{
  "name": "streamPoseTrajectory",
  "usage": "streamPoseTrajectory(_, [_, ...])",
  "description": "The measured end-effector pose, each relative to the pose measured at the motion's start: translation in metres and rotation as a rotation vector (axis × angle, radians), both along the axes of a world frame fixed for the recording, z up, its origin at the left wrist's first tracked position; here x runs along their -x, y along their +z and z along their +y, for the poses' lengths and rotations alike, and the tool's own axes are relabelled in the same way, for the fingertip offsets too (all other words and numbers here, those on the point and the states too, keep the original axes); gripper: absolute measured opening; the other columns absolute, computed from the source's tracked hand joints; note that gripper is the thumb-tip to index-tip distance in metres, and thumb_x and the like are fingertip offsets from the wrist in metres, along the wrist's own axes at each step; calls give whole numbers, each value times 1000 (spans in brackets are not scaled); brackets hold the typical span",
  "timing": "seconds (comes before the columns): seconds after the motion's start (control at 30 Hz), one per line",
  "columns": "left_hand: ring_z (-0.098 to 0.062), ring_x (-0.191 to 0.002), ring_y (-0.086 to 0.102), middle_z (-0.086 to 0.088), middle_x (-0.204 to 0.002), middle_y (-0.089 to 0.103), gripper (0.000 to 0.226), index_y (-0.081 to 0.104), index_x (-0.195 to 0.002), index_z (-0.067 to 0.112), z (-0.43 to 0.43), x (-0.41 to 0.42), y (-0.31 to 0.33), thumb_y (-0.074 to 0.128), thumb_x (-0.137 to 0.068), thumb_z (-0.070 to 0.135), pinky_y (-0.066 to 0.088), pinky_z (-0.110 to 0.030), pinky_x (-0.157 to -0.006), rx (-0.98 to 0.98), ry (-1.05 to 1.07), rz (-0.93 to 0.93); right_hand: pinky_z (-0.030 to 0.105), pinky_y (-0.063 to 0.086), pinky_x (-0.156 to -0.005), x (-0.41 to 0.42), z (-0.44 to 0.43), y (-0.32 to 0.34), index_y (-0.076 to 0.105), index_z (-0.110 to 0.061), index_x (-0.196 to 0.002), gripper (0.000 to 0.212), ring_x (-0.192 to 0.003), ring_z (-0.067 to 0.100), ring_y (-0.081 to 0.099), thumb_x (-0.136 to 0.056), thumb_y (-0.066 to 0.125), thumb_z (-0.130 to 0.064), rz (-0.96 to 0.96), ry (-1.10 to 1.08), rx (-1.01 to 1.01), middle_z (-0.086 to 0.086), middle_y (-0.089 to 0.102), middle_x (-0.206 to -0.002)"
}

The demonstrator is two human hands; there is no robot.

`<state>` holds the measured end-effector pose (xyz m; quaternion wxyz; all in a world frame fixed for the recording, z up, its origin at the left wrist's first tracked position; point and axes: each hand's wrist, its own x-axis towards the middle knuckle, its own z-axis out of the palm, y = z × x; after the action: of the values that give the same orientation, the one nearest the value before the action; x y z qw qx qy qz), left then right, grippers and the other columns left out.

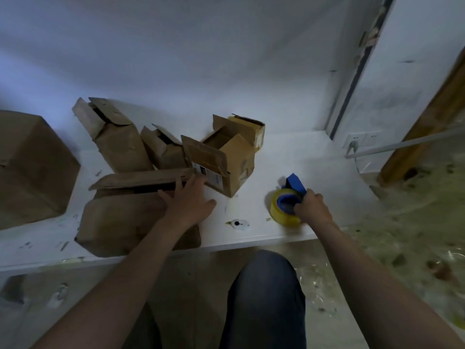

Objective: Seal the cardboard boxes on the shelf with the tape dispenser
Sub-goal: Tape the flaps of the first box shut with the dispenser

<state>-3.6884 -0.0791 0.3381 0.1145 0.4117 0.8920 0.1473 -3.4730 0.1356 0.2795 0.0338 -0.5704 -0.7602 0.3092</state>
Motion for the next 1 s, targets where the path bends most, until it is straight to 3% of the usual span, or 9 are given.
streamPoseTrajectory(0.2, [-31, -153, -10, 7, -167, 8, 67, 29, -151, 34, 3, -9, -8, 58, -91, 40, -2, -78, -111, 90, 50, -8, 39, 43, -82, -3, 10, -18, 46, -4, -130, 50, -109, 41, 59, -88, 71, -15, 191, -34, -3, 20, 59, -123])
streamPoseTrajectory(0.3, [-30, -153, -10, 5, -167, 11, 66, 31, -151, 33, 4, -11, -4, 58, -91, 40, 4, -75, -113, 87, 54, -24, 38, 47, -83, -5, 7, -15, 52, -9, -129, 52, -106, 37, 62, -83, 75, -15, 252, -29, -51, 14, 64, -120])
streamPoseTrajectory(0.43, [-28, -147, 25, 3, -155, 38, 58, 45, -143, 37, 6, -11, 12, 51, -86, 48, 17, -63, -117, -22, 62, -4, 32, 50, -81, -6, -1, 3, 57, -17, -131, 54, -99, 25, 64, -80, 72, -4, 412, 42, -211, 4, 68, -116])
streamPoseTrajectory(0.5, [-21, -133, 44, 3, -144, 50, 54, 53, -137, 35, 6, -12, 23, 51, -85, 48, 36, -47, -110, -142, 68, -127, 30, 49, -83, -1, -7, 19, 58, -20, -129, 57, -99, 20, 63, -77, 72, -1, 504, 101, -279, 0, 67, -116])
streamPoseTrajectory(0.6, [-7, -111, 52, 8, -128, 58, 34, 62, -131, 27, 2, -4, 41, 58, -98, 33, 42, -26, -88, -277, 28, -237, 29, 51, -88, 19, -18, 46, 58, -23, -129, 58, -100, 15, 61, -77, 70, 1, 590, 172, -347, -3, 66, -119])
streamPoseTrajectory(0.77, [-7, -103, 63, 11, -110, 70, 13, 72, -102, 35, -24, 32, 66, 59, -98, 35, 50, -27, -88, -487, 108, -353, 25, 49, -91, 81, -50, 82, 55, -23, -136, 59, -107, 12, 59, -83, 69, -3, 670, 304, -396, -4, 64, -126])
streamPoseTrajectory(0.9, [-12, -84, 68, 4, -89, 73, 22, 74, -90, 25, -47, 61, 86, 58, -99, 36, 52, -22, -69, -623, 244, -575, 24, 50, -90, 129, -87, 104, 56, -23, -134, 58, -104, 7, 57, -82, 71, -1, 697, 436, -426, -9, 62, -121])
streamPoseTrajectory(1.0, [-14, -73, 64, 3, -81, 69, 32, 73, -86, 21, -65, 89, 97, 53, -101, 41, 46, -30, -69, -611, 313, -675, 5, 40, -84, 162, -112, 114, 58, -23, -133, 56, -101, 1, 52, -82, 73, -4, 639, 546, -446, -10, 62, -118])
